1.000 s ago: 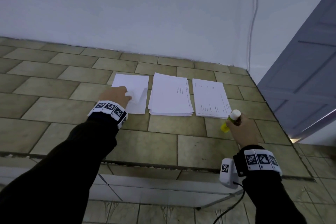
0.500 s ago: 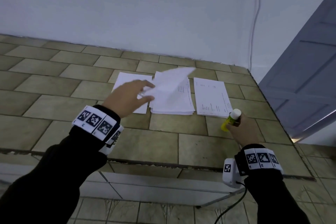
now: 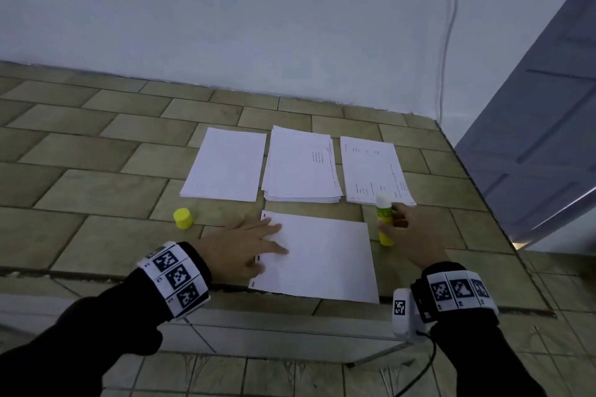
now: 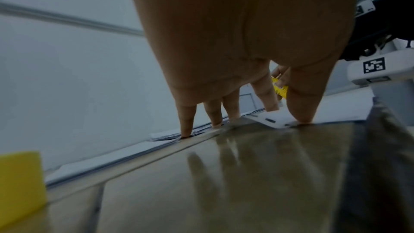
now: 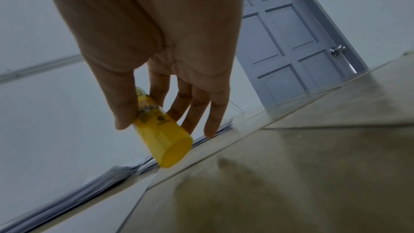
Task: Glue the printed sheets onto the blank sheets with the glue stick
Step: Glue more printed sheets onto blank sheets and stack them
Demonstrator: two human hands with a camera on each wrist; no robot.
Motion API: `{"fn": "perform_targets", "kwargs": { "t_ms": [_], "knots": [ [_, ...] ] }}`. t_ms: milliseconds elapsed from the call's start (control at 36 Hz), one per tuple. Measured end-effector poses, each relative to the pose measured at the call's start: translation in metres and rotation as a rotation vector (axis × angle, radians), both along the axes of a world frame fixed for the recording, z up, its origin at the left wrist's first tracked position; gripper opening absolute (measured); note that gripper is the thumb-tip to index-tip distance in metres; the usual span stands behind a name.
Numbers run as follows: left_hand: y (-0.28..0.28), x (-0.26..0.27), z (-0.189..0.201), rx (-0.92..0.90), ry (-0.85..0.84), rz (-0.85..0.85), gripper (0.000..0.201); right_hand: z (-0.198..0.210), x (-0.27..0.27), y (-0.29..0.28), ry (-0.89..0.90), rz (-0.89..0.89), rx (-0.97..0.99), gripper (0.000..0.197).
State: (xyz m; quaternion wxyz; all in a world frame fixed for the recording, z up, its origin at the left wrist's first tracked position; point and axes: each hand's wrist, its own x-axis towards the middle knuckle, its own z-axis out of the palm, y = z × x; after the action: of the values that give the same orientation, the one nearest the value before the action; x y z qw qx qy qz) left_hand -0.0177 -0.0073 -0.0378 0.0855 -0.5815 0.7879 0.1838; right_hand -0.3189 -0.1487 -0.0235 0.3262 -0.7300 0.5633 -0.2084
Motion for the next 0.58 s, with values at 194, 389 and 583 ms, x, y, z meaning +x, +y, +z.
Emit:
{"fn": "perform_targets", "kwargs": {
  "t_ms": [194,389,583],
  "knots": [
    [0.010,0.002,-0.003,-0.045,0.178,0.163,0.066,0.003,0.011,0.007,-0.066,0.064,-0.022,0.048],
    [0.011,-0.007,-0.024,-0.162,0.071,0.339,0.127,0.012,0.036,0.008,-0.140,0.113,-0.063,0.041],
    [0.008,0.002,-0.038,-0.307,-0.015,0.376,0.097,0.016,0.070,0.008,-0.211,0.146,-0.081,0.034]
  ]
}}
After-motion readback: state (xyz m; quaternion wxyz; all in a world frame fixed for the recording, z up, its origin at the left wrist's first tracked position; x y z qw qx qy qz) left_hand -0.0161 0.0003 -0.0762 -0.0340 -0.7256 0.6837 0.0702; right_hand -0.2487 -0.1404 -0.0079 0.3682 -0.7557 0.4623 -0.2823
